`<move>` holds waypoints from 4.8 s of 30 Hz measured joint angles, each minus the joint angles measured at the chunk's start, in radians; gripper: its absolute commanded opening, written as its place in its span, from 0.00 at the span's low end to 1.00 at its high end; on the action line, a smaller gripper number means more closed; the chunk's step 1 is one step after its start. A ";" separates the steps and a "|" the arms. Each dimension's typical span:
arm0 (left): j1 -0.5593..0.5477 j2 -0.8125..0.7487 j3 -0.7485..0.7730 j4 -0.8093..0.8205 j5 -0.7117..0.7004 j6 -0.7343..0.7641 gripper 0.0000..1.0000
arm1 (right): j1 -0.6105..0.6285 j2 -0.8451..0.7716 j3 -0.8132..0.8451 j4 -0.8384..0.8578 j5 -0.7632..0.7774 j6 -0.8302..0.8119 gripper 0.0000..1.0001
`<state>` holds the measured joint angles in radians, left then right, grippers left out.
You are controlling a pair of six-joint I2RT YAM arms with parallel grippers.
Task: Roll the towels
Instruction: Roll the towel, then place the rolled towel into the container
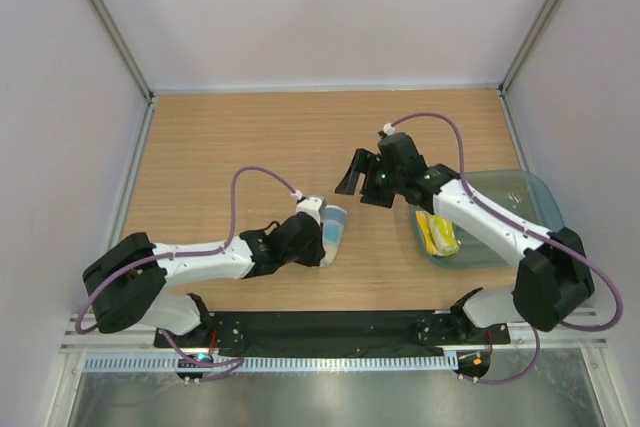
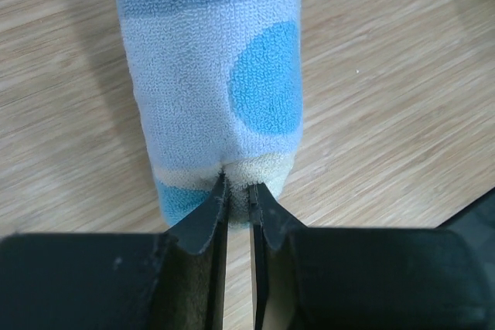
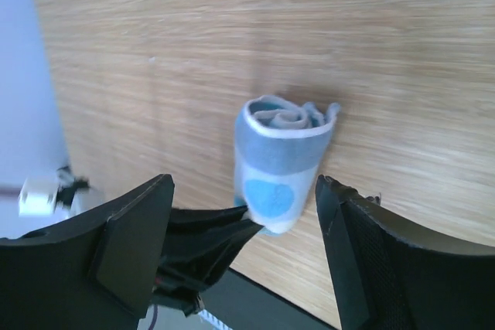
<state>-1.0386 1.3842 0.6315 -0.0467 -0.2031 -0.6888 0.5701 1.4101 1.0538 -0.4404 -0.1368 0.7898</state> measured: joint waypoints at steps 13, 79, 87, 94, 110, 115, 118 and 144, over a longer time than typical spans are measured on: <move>0.179 0.002 -0.043 0.084 0.269 -0.036 0.11 | 0.016 0.033 -0.459 0.504 -0.252 0.003 0.88; 0.247 -0.515 0.143 -0.574 0.140 0.115 0.68 | -0.113 0.002 -0.040 -0.585 0.679 -0.164 0.01; 0.247 -0.524 0.142 -0.595 0.105 0.117 0.67 | -0.085 0.012 -0.039 -0.410 0.302 -0.182 0.01; 0.247 -0.545 0.140 -0.602 0.082 0.117 0.67 | -0.048 0.053 -0.022 -0.160 -0.076 -0.100 0.01; 0.247 -0.546 0.140 -0.603 0.065 0.117 0.67 | -0.192 -0.206 -0.203 -0.002 -0.219 -0.118 0.01; 0.247 -0.543 0.140 -0.602 0.066 0.117 0.67 | -0.244 -0.238 -0.374 0.177 -0.285 -0.080 0.01; 0.247 -0.542 0.138 -0.603 0.065 0.117 0.67 | -0.261 -0.223 -0.488 0.296 -0.321 -0.052 0.01; 0.240 -0.542 0.131 -0.603 0.064 0.117 0.67 | -0.354 -0.189 -0.589 0.373 -0.320 -0.117 0.79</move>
<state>-0.7990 0.8417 0.7624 -0.6498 -0.1387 -0.5716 0.2157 1.2213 0.4652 -0.0677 -0.4572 0.6724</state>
